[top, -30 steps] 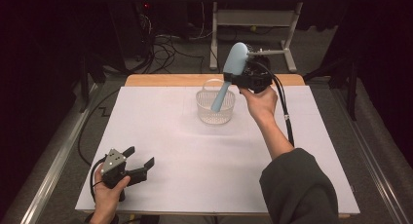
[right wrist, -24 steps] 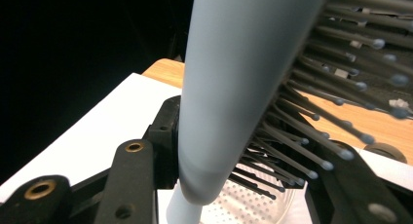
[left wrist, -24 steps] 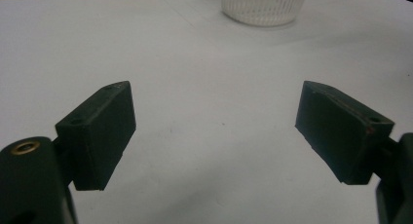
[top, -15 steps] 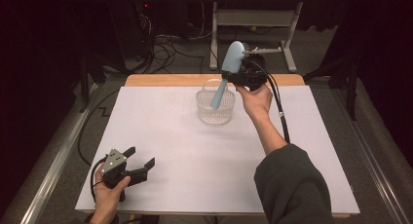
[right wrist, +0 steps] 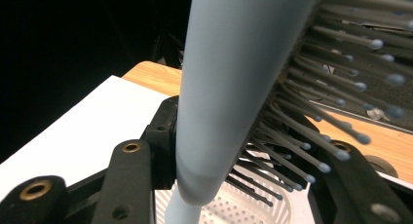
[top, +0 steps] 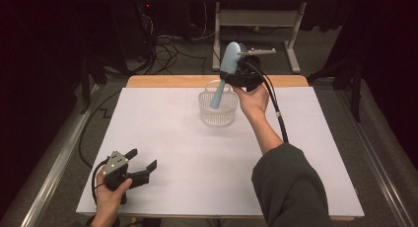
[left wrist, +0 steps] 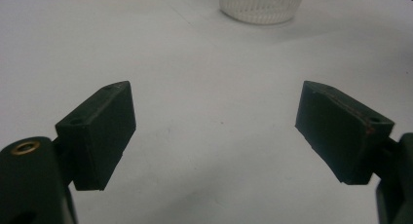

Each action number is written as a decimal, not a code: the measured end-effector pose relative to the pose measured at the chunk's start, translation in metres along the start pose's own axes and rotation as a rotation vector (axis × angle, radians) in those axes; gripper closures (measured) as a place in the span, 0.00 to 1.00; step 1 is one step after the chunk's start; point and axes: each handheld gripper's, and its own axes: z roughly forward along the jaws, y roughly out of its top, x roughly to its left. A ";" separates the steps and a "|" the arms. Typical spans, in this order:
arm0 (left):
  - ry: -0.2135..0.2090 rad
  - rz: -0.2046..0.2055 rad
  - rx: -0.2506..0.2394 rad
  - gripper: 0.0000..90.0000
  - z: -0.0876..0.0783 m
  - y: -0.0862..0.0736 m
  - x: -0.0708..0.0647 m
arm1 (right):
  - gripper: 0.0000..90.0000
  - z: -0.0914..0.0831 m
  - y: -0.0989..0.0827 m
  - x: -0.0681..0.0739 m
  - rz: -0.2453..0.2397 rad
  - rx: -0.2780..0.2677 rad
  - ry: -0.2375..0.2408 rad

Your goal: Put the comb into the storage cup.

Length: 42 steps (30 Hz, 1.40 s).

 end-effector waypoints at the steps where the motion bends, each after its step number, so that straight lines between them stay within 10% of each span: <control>1: -0.001 0.000 0.000 0.17 0.000 0.000 0.000 | 0.59 0.002 0.000 0.000 -0.002 0.004 0.001; 42: -0.008 0.006 -0.010 0.17 -0.002 0.000 -0.001 | 0.56 0.046 -0.025 0.009 -0.013 0.089 -0.031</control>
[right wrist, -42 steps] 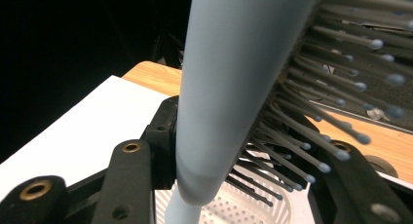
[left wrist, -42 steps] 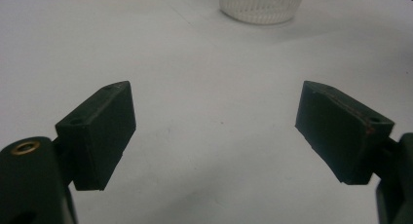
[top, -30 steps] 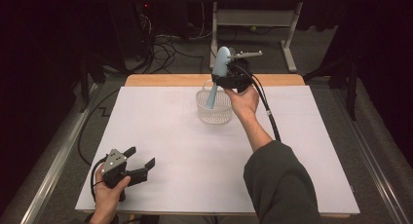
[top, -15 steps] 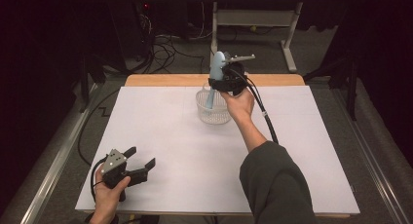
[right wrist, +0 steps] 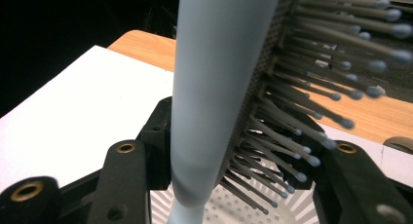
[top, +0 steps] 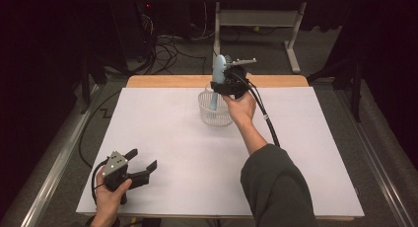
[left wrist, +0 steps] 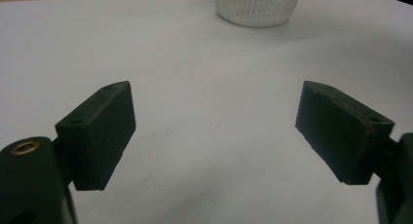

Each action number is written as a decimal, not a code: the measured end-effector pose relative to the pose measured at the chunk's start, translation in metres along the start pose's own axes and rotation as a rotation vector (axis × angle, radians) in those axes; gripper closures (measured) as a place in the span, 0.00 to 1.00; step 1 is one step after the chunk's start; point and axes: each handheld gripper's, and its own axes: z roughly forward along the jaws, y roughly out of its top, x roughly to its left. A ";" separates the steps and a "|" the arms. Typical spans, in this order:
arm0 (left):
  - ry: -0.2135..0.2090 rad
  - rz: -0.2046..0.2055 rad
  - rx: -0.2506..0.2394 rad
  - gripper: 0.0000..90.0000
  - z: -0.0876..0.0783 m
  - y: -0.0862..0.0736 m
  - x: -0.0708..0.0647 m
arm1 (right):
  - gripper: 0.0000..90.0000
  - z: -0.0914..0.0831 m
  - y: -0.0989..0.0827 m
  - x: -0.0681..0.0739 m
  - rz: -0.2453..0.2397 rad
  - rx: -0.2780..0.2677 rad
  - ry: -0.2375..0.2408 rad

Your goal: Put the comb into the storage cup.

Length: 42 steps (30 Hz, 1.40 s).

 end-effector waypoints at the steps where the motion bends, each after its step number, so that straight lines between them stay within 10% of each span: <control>1: 0.000 0.000 -0.001 0.17 0.000 0.000 0.000 | 0.56 0.000 0.000 0.000 -0.001 0.001 -0.002; 42: 0.015 0.007 -0.004 0.17 -0.002 0.000 -0.001 | 0.55 0.009 -0.012 0.003 0.009 0.001 -0.010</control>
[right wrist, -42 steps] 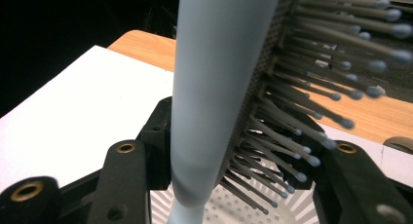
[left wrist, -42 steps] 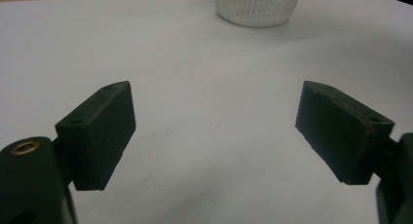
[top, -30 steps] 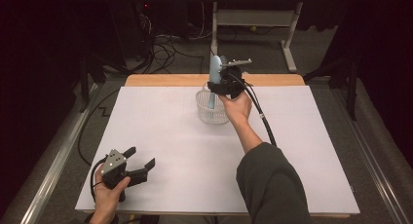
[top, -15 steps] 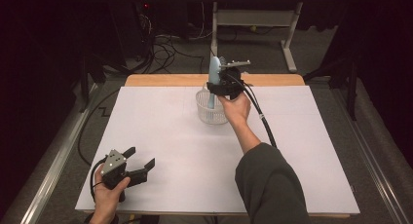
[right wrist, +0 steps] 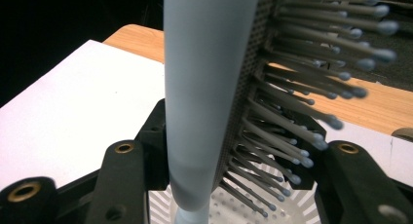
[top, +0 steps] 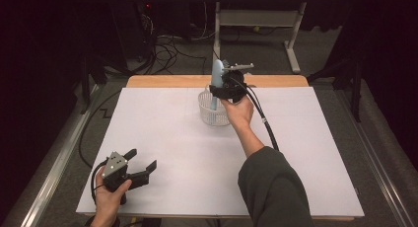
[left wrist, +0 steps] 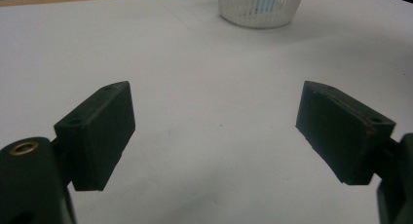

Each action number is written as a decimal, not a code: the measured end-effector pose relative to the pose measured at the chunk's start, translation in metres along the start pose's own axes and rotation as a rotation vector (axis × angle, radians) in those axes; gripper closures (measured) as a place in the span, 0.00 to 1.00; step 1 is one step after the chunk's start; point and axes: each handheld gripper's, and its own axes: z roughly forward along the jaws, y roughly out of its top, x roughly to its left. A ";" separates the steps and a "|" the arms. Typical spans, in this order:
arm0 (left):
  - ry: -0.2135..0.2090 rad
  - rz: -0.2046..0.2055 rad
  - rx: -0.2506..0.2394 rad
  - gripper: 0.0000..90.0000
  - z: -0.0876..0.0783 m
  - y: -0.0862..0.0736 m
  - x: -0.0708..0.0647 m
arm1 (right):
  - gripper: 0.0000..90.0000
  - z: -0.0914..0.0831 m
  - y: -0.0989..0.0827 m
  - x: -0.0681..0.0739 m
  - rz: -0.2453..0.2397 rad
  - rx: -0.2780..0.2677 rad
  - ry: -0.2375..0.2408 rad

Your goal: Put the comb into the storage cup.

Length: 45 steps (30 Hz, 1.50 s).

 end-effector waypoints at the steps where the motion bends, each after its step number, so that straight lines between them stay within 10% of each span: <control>1: 0.000 0.000 0.000 0.17 0.000 0.000 0.000 | 0.55 0.000 0.000 0.000 0.000 0.000 0.001; 45: -0.001 0.002 -0.001 0.17 0.000 0.000 -0.001 | 0.52 -0.005 -0.003 -0.005 -0.001 0.051 -0.013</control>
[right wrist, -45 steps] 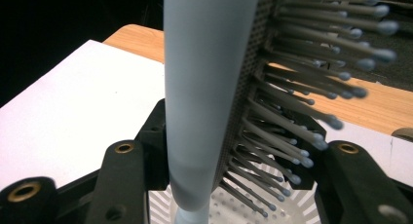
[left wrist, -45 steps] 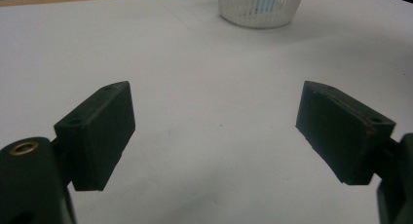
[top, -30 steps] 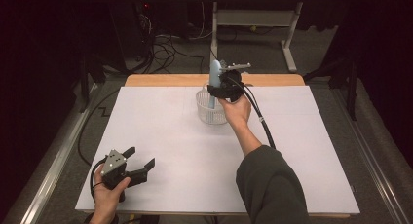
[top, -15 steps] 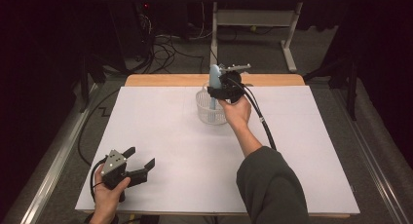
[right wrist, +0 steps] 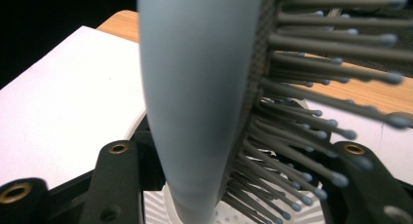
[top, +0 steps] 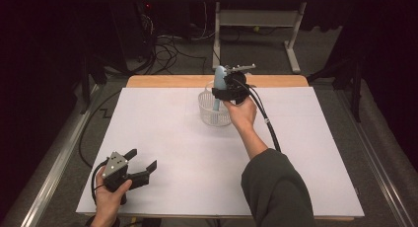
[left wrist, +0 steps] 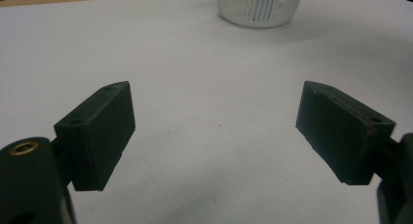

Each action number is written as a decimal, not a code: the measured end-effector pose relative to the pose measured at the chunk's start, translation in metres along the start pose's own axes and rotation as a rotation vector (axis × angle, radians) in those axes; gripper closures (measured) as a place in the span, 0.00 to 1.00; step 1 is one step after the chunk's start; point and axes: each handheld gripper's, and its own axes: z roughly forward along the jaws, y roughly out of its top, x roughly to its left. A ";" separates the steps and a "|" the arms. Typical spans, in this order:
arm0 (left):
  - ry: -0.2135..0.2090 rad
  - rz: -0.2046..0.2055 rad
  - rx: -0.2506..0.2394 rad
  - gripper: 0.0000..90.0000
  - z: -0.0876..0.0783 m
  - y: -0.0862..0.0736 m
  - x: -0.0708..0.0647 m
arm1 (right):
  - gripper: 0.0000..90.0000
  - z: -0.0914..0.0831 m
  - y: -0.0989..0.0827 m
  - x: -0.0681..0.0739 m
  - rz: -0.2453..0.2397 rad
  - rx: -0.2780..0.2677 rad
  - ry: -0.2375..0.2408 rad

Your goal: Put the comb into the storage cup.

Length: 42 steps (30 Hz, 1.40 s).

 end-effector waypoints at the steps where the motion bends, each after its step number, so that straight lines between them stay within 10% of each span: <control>1: 0.000 0.000 0.000 0.17 0.000 0.000 0.000 | 0.52 0.000 0.000 -0.001 -0.001 0.001 -0.001; 42: 0.010 -0.003 0.002 0.17 0.001 0.000 0.000 | 0.41 -0.013 -0.016 -0.031 0.046 0.042 -0.032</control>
